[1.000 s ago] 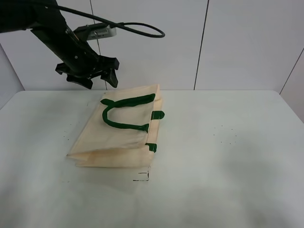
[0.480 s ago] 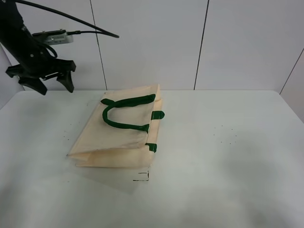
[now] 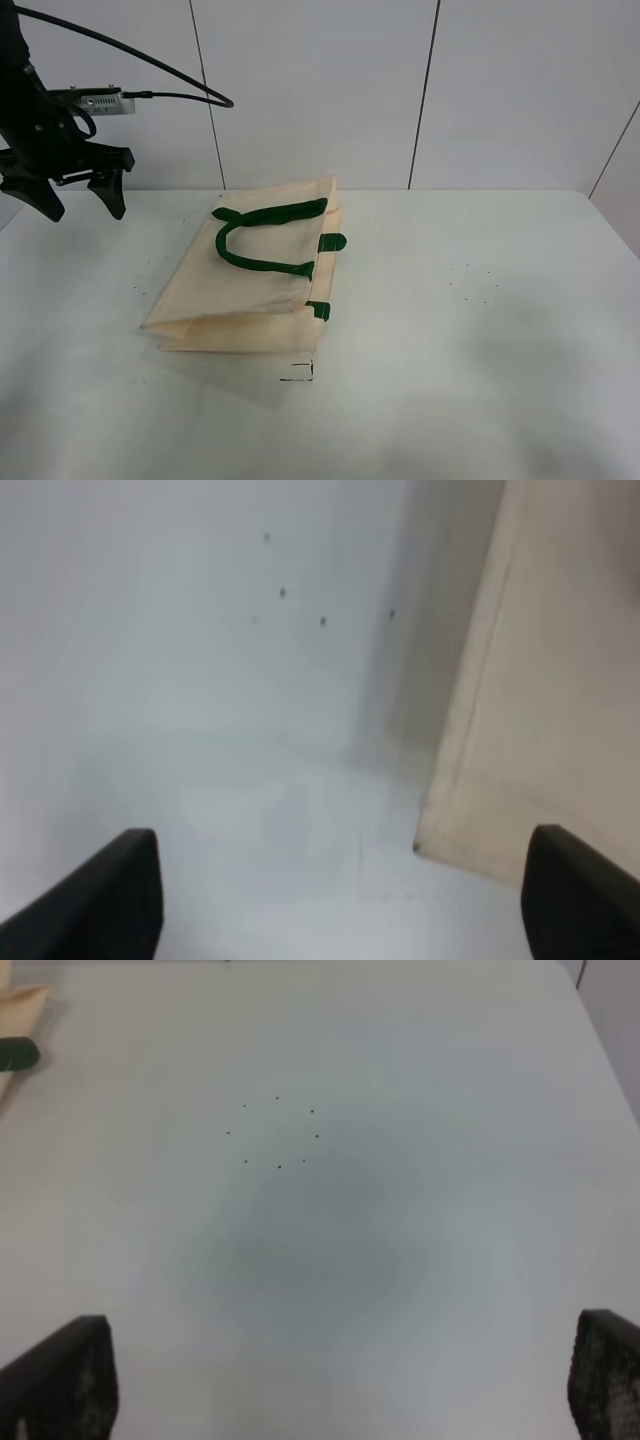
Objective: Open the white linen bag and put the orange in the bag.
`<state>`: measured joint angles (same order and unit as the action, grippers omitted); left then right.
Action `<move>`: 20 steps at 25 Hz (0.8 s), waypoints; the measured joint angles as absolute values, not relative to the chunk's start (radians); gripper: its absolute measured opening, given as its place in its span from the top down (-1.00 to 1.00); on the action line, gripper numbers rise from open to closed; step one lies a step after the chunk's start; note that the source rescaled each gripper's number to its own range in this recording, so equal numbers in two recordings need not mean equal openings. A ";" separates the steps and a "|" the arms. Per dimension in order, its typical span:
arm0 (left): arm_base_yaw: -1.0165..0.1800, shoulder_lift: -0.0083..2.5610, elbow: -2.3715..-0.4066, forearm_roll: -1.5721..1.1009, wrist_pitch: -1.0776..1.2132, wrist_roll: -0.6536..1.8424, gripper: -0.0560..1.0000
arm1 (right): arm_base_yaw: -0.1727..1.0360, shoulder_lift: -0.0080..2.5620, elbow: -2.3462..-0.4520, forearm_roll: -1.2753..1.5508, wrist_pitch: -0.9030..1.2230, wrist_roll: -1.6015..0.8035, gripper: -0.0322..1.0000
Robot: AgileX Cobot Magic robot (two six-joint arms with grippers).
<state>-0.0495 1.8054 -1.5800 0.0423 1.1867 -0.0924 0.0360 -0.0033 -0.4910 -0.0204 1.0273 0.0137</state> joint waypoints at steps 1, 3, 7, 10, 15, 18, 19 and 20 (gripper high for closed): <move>-0.050 1.789 -1.561 0.042 1.187 -0.098 -0.84 | 0.036 -0.003 -0.491 -0.020 1.027 0.014 -1.00; -0.050 1.743 -1.496 0.042 1.187 -0.107 -0.84 | 0.036 -0.003 -0.491 -0.020 1.027 0.014 -1.00; -0.050 1.522 -1.238 0.042 1.187 -0.109 -0.84 | 0.036 -0.003 -0.491 -0.020 1.027 0.014 -1.00; -0.050 1.335 -1.042 0.047 1.187 -0.109 -0.84 | 0.036 -0.003 -0.491 -0.020 1.027 0.014 -1.00; -0.050 0.992 -0.771 0.092 1.177 -0.111 -0.83 | 0.036 -0.003 -0.491 -0.020 1.027 0.014 -1.00; -0.050 0.806 -0.640 0.103 1.103 -0.111 -0.83 | 0.036 -0.003 -0.491 -0.020 1.027 0.014 -1.00; -0.050 0.738 -0.603 0.102 1.084 -0.110 -0.83 | 0.036 -0.003 -0.491 -0.020 1.027 0.014 -1.00; -0.050 0.671 -0.571 0.098 1.069 -0.107 -0.83 | 0.036 -0.003 -0.491 -0.020 1.027 0.014 -1.00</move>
